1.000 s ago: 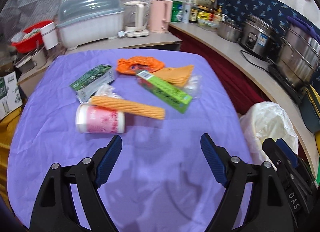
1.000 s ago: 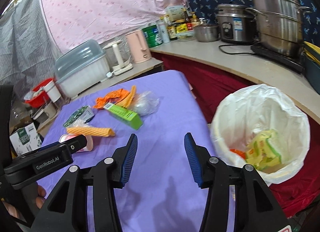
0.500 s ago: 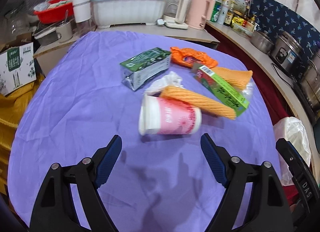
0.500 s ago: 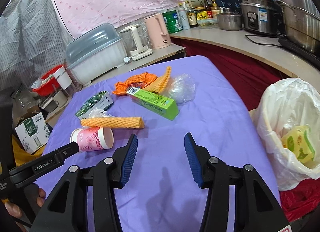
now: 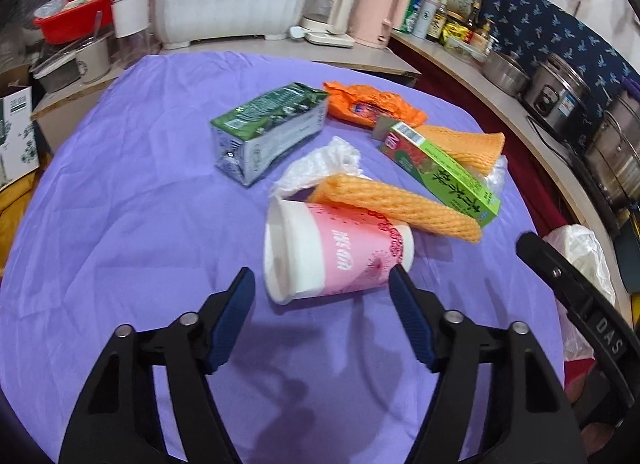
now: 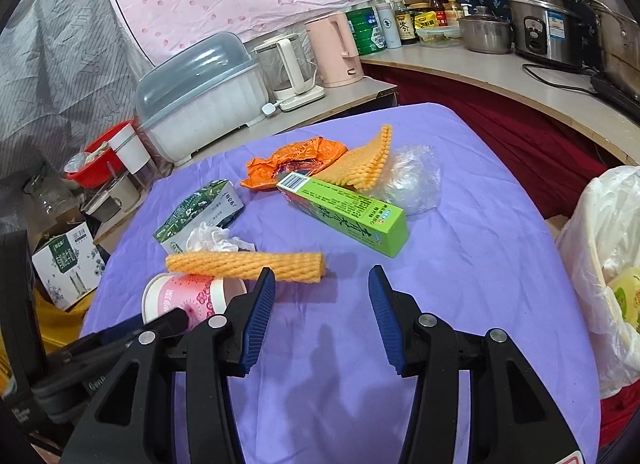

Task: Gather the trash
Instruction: 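Grasp the pink paper cup rim with the left tool while the right tool grasps the white tissue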

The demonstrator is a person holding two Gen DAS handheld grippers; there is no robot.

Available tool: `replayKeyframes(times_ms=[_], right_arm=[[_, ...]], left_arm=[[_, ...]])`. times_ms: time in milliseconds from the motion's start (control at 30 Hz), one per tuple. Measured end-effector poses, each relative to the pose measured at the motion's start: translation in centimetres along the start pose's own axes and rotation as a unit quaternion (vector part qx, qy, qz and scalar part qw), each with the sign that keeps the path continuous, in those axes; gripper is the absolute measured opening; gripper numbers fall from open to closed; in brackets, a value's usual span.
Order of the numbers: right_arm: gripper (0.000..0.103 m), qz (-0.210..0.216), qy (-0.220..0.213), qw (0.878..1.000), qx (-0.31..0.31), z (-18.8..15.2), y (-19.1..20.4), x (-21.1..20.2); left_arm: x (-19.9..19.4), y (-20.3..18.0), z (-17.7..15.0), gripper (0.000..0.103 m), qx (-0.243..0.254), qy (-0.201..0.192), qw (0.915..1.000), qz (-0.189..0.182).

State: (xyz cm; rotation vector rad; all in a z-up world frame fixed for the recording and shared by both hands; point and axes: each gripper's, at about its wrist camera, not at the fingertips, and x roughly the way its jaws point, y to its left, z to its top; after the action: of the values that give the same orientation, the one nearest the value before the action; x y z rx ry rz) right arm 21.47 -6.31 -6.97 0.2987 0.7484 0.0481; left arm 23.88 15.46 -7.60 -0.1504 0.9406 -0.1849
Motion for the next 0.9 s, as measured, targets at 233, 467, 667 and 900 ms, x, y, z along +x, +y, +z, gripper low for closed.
replayKeyframes(times_ms=[233,467,667,900], right_arm=[[0.048,0.009,0.013,1.000,0.005,0.7,0.2,2.3],[0.048,0.018,0.012,1.000,0.004,1.4,1.0,2.8],[0.048,0.034,0.016,0.999,-0.013,1.7,3.1,3.1],[0.048,0.055,0.030,0.997,-0.044,1.4,7.0,4.8]], left_arm=[[0.9,-1.0,-0.1,0.026,0.015,0.014,0.9992,-0.035],[-0.6,0.2,-0.5,0.007,-0.005,0.011,0.9986,-0.051],[-3.0,2.3,-0.9,0.004,-0.029,-0.006,0.9986,-0.043],[-4.4,5.2,0.8,0.004,-0.050,-0.032,0.9981,-0.013]])
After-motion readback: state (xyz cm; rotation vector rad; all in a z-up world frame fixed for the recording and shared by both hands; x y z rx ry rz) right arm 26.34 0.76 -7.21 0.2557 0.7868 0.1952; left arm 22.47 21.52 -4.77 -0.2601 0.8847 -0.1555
